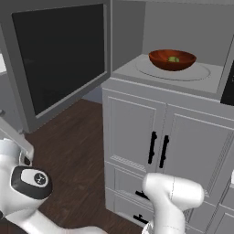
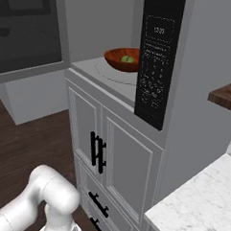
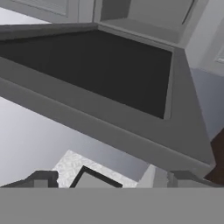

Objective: Pick the lime from the sink and place it in the bowl. Then pick the bowl and place it in the microwave. Then close the microwave door and press the start button.

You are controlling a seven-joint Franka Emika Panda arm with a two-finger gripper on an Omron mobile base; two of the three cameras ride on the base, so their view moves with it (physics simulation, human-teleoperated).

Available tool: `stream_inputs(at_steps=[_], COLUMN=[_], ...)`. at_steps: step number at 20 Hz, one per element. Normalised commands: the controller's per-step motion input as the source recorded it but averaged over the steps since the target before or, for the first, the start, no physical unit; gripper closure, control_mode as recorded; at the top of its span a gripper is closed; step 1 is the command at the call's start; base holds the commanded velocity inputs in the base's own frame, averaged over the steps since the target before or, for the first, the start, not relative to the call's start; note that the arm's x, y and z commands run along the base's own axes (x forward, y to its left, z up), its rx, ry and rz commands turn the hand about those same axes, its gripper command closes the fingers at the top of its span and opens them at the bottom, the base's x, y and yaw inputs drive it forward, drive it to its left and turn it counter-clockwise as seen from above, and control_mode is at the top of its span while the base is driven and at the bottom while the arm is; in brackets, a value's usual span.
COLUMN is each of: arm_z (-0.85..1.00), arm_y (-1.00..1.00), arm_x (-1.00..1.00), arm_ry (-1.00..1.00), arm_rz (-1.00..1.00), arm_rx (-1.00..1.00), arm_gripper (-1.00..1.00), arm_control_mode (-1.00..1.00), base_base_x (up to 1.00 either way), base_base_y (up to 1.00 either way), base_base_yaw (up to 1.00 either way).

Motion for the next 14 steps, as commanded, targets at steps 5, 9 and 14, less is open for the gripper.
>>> stream_inputs(at_steps=[5, 9, 14], arm_z=[-0.66, -0.66, -0.11], arm_y=[0.69, 0.57, -0.17], arm_x=[0.38, 0.37, 0.32], arm_ry=[0.00, 0.00, -0.05], arm_rz=[0.09, 0.10, 0.03], arm_rx=[0.19, 0.18, 0.08], arm_gripper=[-1.00, -1.00, -1.00], arm_control_mode=[-1.00, -1.00, -1.00], base_base_x=[0.00, 0.00, 0.00], base_base_y=[0.00, 0.00, 0.00], base_base_yaw=[0.00, 0.00, 0.00])
